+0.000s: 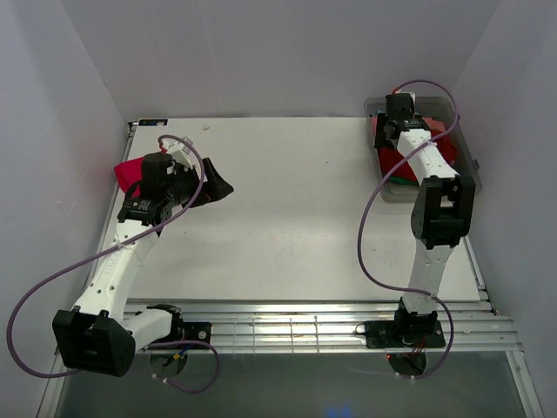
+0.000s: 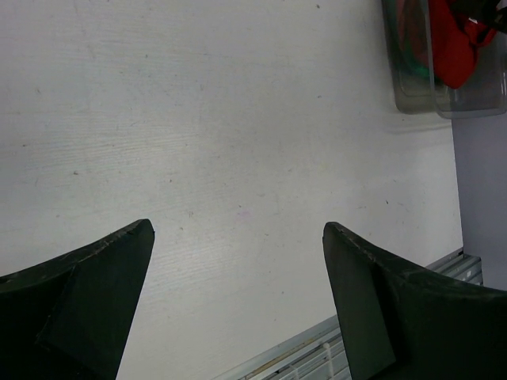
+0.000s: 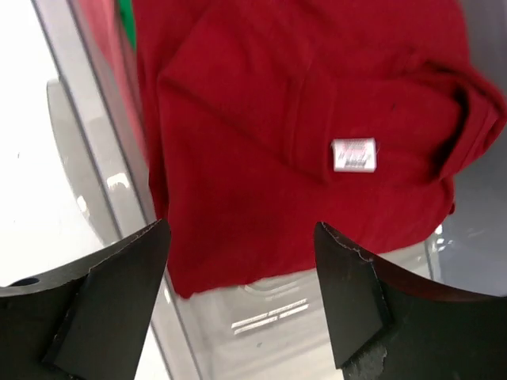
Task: Fold and stack the t-shirts
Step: Grab the tshirt from the pile
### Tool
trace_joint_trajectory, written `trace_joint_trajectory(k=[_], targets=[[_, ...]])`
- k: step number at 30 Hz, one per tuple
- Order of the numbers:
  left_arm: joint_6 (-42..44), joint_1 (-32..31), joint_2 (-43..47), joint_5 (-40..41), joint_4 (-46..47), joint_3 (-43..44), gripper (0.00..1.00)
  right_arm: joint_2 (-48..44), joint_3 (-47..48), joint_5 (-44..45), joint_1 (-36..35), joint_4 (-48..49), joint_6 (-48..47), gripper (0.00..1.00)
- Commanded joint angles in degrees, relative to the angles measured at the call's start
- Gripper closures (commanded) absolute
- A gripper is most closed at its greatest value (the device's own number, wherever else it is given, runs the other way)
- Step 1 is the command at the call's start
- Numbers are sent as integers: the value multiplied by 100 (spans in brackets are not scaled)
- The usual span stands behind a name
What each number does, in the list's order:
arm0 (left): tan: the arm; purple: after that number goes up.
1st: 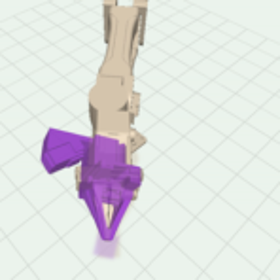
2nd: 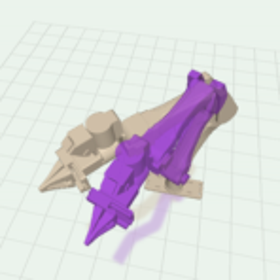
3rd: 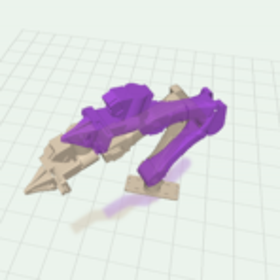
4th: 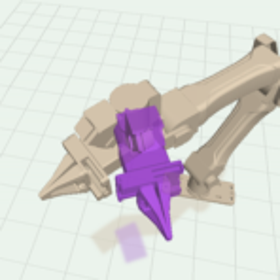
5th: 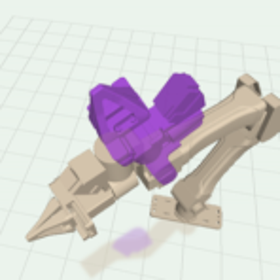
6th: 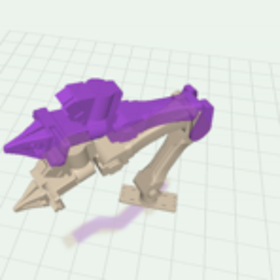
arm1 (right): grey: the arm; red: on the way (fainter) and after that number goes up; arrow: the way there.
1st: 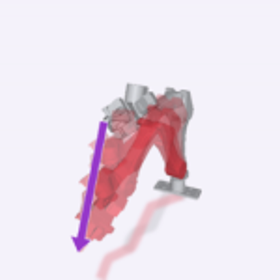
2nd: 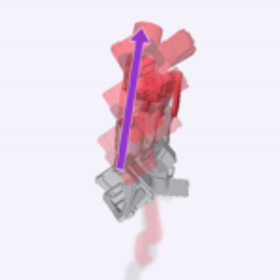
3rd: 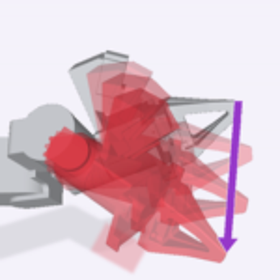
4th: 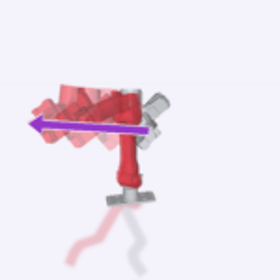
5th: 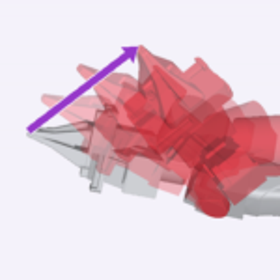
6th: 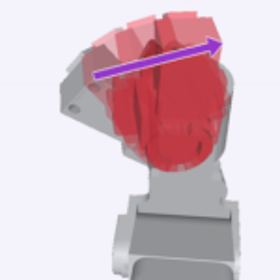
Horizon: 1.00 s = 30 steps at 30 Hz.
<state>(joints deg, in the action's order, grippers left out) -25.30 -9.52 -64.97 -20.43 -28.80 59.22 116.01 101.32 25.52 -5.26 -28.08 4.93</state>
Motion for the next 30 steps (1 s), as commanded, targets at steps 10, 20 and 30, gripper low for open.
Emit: trace_joint_trajectory(k=[10, 20, 30], targets=[[130, 3, 407, -5, -3, -500, 2, 1055, 1681, -64, 455, 469, -247, 22], [245, -6, 231, 30, -30, -350, 2, 1530, 1514, -820, 745, 470, -177, 43], [122, -6, 327, -146, 6, -640, 2, 793, 1005, -961, 745, 645, -273, 90]])
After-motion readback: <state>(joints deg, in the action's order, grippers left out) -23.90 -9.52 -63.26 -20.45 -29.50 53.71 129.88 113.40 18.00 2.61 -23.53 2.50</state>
